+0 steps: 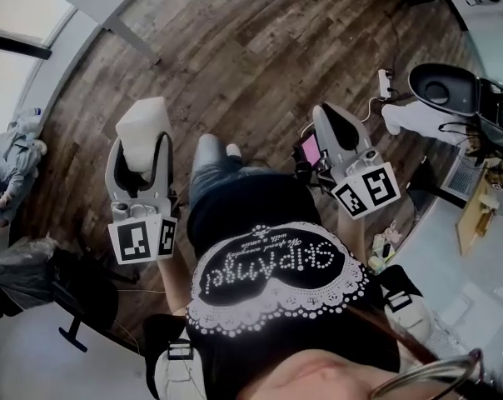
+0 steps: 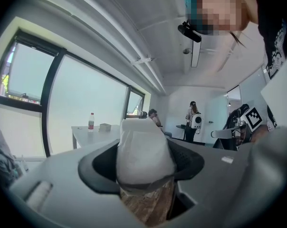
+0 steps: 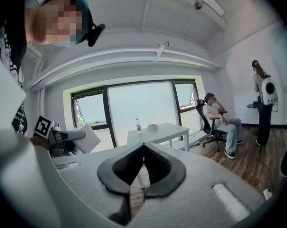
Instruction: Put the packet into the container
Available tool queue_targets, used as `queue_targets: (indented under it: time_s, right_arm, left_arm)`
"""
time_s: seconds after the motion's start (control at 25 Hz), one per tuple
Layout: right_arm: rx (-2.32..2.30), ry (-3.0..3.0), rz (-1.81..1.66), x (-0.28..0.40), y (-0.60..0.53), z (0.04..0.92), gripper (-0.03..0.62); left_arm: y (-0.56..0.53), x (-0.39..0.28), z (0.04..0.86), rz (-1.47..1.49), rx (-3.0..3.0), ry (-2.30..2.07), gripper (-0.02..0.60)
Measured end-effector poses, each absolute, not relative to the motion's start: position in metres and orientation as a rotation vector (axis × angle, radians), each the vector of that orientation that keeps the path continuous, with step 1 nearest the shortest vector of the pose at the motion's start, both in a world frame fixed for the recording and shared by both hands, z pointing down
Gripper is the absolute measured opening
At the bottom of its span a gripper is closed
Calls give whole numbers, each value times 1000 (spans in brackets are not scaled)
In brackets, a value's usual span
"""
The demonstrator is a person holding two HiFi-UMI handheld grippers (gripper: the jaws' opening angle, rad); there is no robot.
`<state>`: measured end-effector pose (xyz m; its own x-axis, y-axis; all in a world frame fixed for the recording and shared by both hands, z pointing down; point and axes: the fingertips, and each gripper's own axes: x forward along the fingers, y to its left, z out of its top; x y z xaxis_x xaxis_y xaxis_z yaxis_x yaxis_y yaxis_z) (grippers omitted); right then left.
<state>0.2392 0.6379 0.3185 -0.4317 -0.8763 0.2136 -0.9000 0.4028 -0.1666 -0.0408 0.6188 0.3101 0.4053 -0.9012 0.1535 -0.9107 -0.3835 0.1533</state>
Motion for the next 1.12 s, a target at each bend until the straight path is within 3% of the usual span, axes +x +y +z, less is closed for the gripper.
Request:
queue_targets:
  time_s: [1.12]
  right_arm:
    - [1664,-2623,340,165,494,295,-5]
  left_arm:
    - [458,-96,276,-6,2563,-1548,284]
